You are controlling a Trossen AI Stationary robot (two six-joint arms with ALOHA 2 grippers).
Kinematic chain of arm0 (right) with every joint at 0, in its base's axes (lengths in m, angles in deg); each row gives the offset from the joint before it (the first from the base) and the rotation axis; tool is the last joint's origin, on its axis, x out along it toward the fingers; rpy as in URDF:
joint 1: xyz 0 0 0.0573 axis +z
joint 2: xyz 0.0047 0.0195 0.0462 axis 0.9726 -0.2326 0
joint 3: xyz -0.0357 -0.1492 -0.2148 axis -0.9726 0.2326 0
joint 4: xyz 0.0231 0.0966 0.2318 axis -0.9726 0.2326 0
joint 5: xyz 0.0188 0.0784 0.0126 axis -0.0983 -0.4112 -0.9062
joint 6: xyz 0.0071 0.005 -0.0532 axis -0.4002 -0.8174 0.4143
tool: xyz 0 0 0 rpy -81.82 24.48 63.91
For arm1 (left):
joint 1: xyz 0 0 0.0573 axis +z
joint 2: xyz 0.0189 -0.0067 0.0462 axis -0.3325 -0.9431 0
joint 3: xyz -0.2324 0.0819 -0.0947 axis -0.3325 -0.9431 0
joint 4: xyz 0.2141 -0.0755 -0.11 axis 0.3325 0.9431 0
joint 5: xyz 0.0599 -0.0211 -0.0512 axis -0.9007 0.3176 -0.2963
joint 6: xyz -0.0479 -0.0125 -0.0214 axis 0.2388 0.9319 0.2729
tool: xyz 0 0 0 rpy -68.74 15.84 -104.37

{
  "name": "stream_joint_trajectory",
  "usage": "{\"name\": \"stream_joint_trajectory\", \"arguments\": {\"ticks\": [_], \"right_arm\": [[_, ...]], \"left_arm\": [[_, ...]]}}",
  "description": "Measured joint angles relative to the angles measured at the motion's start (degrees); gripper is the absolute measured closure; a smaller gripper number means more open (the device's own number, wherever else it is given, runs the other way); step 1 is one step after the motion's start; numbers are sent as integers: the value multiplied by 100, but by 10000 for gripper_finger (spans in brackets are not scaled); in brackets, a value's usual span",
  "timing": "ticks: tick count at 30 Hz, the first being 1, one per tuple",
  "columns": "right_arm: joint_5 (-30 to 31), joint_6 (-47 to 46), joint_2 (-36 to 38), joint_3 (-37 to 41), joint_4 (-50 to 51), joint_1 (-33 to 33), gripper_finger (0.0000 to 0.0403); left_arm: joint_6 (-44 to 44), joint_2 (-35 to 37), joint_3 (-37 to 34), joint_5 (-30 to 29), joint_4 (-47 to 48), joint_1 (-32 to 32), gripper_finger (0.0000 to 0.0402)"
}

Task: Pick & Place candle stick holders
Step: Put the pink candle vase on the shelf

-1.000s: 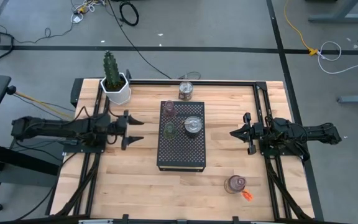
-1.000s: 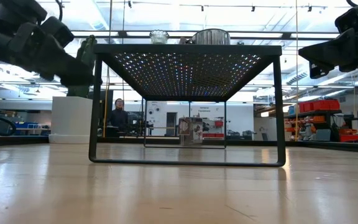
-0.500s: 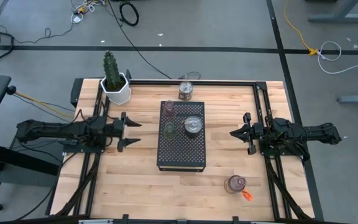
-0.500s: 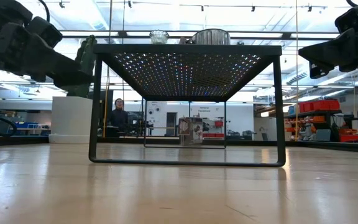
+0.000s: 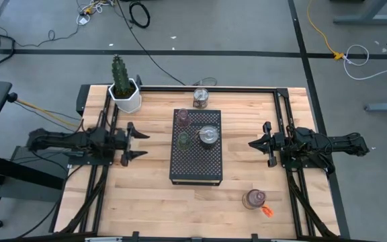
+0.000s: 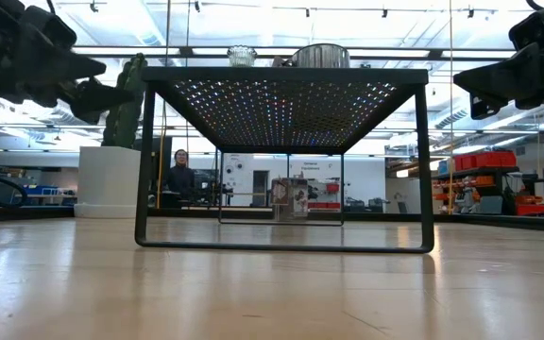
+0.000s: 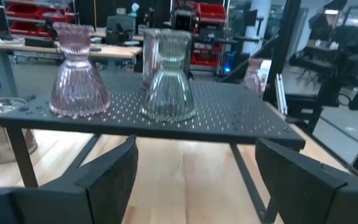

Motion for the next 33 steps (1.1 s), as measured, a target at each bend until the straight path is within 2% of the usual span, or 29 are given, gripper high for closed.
{"name": "stream_joint_trajectory", "arguments": {"ticks": [18,33], "right_arm": [[-2,0,-1,0,2,0,380],[-2,-2,0,0,2,0,380]], "left_arm": [[13,187,0,222,43,8,250],[15,187,-7,241,-19,8,345]]}}
